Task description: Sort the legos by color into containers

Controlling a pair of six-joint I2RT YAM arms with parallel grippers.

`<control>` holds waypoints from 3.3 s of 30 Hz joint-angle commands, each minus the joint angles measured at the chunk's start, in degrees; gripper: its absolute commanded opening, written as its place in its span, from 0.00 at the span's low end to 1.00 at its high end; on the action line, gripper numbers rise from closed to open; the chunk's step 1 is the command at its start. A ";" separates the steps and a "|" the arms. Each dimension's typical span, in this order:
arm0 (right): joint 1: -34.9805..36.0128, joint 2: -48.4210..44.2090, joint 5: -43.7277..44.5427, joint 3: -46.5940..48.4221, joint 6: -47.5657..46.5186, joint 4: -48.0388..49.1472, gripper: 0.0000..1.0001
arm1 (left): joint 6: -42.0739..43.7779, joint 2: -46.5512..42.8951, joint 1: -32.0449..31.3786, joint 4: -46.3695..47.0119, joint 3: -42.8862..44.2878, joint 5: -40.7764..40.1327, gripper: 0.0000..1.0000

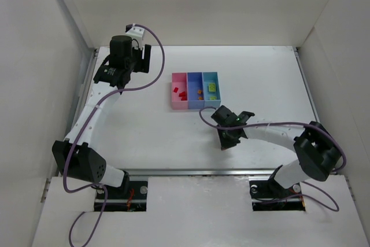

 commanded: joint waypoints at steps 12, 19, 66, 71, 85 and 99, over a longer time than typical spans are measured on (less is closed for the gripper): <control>0.07 16.82 0.00 50.87 -11.97 -0.45 0.00 | -0.98 -2.41 0.68 2.49 0.15 -7.61 0.71; -2.50 38.46 -1.94 80.33 -15.58 -8.35 0.00 | -0.98 -5.14 2.52 4.78 -2.14 -16.50 0.76; -3.90 42.16 -1.16 80.70 -19.27 -7.39 0.86 | -1.51 -6.28 2.53 4.25 -2.67 -9.64 0.76; -3.90 46.03 -0.62 83.86 -19.27 -11.69 1.00 | -2.03 -6.28 2.53 4.25 -2.67 -9.11 0.76; -3.38 23.73 -0.36 68.51 -18.74 -5.72 0.96 | -2.03 -5.75 2.53 4.25 -2.67 -9.11 0.76; -2.23 2.62 0.00 17.16 -6.79 -10.30 0.96 | -2.03 -4.17 2.53 3.73 -2.67 -7.36 0.76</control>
